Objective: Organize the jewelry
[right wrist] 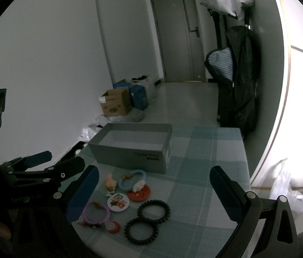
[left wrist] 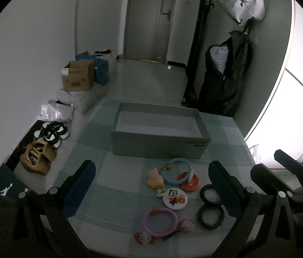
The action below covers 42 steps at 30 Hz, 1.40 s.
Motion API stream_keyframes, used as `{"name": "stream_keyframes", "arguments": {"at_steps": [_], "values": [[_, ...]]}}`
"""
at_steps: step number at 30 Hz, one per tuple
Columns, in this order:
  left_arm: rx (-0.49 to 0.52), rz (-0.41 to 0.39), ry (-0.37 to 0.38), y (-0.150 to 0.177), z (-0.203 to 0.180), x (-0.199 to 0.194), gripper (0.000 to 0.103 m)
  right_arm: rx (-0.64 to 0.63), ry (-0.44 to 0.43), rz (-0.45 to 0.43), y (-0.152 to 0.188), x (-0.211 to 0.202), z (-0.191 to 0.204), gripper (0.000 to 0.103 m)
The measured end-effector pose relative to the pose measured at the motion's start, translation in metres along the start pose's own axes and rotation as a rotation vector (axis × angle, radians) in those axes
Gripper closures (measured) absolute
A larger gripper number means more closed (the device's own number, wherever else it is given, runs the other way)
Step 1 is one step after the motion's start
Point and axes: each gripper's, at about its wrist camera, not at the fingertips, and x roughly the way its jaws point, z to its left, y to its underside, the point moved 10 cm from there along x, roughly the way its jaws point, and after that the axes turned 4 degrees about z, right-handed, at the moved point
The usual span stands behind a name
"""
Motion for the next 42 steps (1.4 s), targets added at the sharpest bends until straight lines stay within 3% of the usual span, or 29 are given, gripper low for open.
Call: {"name": "stream_keyframes", "arguments": {"at_steps": [11,19,25,29,31,35,37,42], "values": [[0.025,0.094,0.047,0.019,0.01,-0.002,0.001,0.017,-0.016,0.027,0.001,0.008,-0.002,0.0],[0.093,0.27,0.129,0.064,0.008,-0.004,0.001,0.128,-0.117,0.1,0.007,0.025,-0.004,0.0],[0.13,0.375,0.122,0.084,0.009,0.003,0.002,0.142,-0.134,0.128,0.007,0.035,0.001,0.0],[0.129,0.416,0.114,0.089,0.011,0.01,0.015,0.103,-0.146,0.152,0.012,0.041,0.009,0.0],[0.123,0.429,0.113,0.089,0.012,0.012,0.027,0.082,-0.143,0.155,0.014,0.042,0.011,0.0],[0.121,0.457,0.102,0.094,0.015,0.015,0.033,0.076,-0.139,0.161,0.017,0.043,0.008,0.0],[0.113,0.482,0.106,0.099,0.018,0.017,0.052,0.085,-0.137,0.166,0.018,0.045,0.006,0.0],[0.129,0.474,0.112,0.096,0.012,0.017,0.055,0.106,-0.14,0.176,0.019,0.045,0.002,0.0]]}}
